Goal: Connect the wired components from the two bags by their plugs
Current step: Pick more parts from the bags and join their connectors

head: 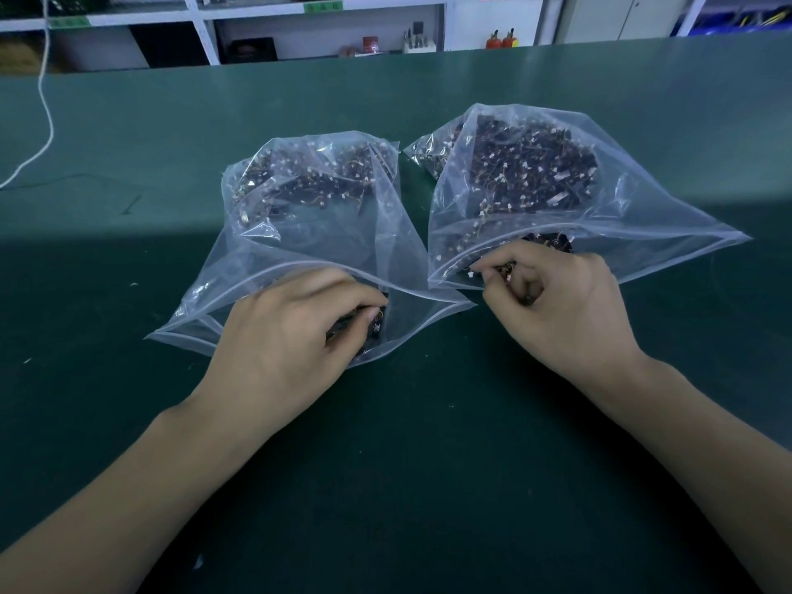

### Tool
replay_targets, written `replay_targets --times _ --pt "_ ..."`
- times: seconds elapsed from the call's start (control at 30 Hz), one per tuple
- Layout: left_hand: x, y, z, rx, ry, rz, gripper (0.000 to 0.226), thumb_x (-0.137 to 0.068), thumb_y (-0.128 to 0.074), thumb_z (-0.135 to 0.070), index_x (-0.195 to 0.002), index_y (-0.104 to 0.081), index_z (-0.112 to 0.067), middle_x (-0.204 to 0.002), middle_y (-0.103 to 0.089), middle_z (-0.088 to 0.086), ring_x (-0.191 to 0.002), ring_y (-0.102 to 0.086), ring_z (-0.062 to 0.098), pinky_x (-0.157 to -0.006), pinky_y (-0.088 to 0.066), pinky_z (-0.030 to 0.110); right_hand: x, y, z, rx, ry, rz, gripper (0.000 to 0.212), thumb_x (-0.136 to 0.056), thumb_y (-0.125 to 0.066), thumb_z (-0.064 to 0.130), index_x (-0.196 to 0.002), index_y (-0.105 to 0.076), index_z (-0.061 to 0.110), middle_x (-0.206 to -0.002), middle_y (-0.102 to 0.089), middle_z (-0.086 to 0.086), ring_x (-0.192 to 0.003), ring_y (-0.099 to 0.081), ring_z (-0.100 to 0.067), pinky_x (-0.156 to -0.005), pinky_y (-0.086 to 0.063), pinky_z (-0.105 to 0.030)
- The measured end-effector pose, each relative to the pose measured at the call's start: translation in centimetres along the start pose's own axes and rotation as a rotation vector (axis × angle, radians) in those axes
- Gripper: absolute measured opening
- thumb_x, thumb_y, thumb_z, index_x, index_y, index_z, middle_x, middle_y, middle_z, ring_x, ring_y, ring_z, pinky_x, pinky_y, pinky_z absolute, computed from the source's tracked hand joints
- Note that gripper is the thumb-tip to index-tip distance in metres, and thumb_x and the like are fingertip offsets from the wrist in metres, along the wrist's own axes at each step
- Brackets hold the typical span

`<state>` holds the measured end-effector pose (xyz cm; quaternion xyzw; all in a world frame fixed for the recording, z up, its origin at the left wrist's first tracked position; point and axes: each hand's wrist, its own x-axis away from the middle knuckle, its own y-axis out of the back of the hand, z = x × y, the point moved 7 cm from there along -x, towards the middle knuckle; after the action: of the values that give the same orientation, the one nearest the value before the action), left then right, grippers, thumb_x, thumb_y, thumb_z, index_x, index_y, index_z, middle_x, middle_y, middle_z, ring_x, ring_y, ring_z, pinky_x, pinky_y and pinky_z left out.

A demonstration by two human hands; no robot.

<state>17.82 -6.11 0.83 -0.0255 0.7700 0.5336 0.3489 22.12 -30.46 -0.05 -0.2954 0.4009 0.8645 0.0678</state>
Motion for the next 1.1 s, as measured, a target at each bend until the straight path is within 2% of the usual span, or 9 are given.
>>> replay_targets --times 0.23,0.37,0.5,0.63,0.7,0.77,0.87,1.0,1.1 --pt "-0.1 0.5 -0.7 0.048 0.006 -0.019 0.008 -0.100 -0.073 -0.021 -0.096 -0.077 -0.027 -0.100 -0.072 -0.019 -0.082 -0.071 0.007 -0.056 -0.056 0.037 0.6 -0.5 2.1 -0.107 0.145 0.016 0.013 -0.096 -0.072 0.014 -0.101 -0.079 0.024 -0.049 -0.040 0.015 -0.047 -0.044 -0.011 -0.056 -0.046 -0.030" --pt "-0.1 0.9 -1.0 0.111 -0.001 -0.068 0.018 -0.104 -0.068 -0.037 -0.093 -0.077 -0.026 -0.111 -0.072 -0.021 -0.084 -0.071 0.007 -0.055 -0.054 0.035 0.8 -0.5 2.8 -0.178 0.226 0.034 0.013 -0.098 -0.070 0.010 -0.104 -0.079 0.018 -0.052 -0.035 0.021 -0.046 -0.042 -0.006 -0.056 -0.038 -0.019" --pt "-0.1 0.8 -1.3 0.183 -0.033 -0.096 0.017 -0.103 -0.073 -0.032 -0.094 -0.080 -0.019 -0.100 -0.070 -0.012 -0.083 -0.068 0.015 -0.061 -0.055 0.041 1.0 -0.8 3.4 -0.204 0.278 0.094 0.014 -0.098 -0.069 0.009 -0.107 -0.079 0.015 -0.055 -0.035 0.019 -0.047 -0.039 -0.004 -0.059 -0.034 -0.014" --pt "0.0 1.0 -2.4 0.264 -0.110 -0.127 0.020 -0.105 -0.071 -0.026 -0.093 -0.079 -0.013 -0.086 -0.066 -0.006 -0.074 -0.060 0.016 -0.067 -0.049 0.032 1.5 -1.4 4.0 -0.249 0.321 0.207 0.017 -0.098 -0.073 0.025 -0.112 -0.078 0.018 -0.056 -0.037 0.018 -0.047 -0.040 -0.001 -0.060 -0.030 -0.009" --pt "0.1 0.9 -2.8 0.328 -0.110 -0.132 0.020 -0.105 -0.069 -0.025 -0.093 -0.077 -0.011 -0.083 -0.069 -0.005 -0.073 -0.063 0.016 -0.068 -0.050 0.030 1.6 -1.5 4.4 -0.273 0.341 0.240 0.026 -0.096 -0.075 0.039 -0.113 -0.078 0.020 -0.056 -0.041 0.018 -0.047 -0.041 0.000 -0.059 -0.030 -0.009" --pt "0.3 0.5 -3.0 0.433 -0.084 -0.119 0.016 -0.104 -0.068 -0.023 -0.096 -0.074 -0.010 -0.085 -0.072 -0.006 -0.075 -0.068 0.014 -0.068 -0.053 0.030 1.7 -1.5 4.5 -0.285 0.360 0.241 0.030 -0.093 -0.077 0.045 -0.111 -0.078 0.021 -0.055 -0.045 0.014 -0.047 -0.039 -0.003 -0.058 -0.030 -0.009" --pt "0.5 -0.1 -2.9 0.615 -0.012 -0.088 0.008 -0.106 -0.064 -0.023 -0.104 -0.068 -0.016 -0.091 -0.076 -0.010 -0.079 -0.074 0.015 -0.065 -0.060 0.034 1.5 -1.3 4.3 -0.293 0.382 0.190 0.021 -0.093 -0.079 0.038 -0.103 -0.081 0.019 -0.054 -0.044 0.010 -0.048 -0.035 -0.004 -0.058 -0.029 -0.009" --pt "0.6 -0.3 -2.5 0.710 0.061 -0.076 0.003 -0.107 -0.060 -0.022 -0.107 -0.062 -0.021 -0.100 -0.076 -0.012 -0.088 -0.076 0.006 -0.067 -0.060 0.022 1.4 -1.1 4.1 -0.283 0.392 0.122 0.011 -0.096 -0.078 0.026 -0.096 -0.082 0.015 -0.053 -0.041 0.005 -0.050 -0.033 -0.004 -0.057 -0.028 -0.010" --pt "0.7 -0.5 -2.4 0.634 0.056 -0.062 0.007 -0.108 -0.057 -0.025 -0.112 -0.064 -0.024 -0.099 -0.075 -0.011 -0.089 -0.076 0.016 -0.065 -0.061 0.036 1.4 -1.1 4.0 -0.271 0.396 0.095 0.012 -0.098 -0.077 0.024 -0.095 -0.082 0.013 -0.053 -0.042 0.006 -0.050 -0.033 -0.002 -0.058 -0.029 -0.009"
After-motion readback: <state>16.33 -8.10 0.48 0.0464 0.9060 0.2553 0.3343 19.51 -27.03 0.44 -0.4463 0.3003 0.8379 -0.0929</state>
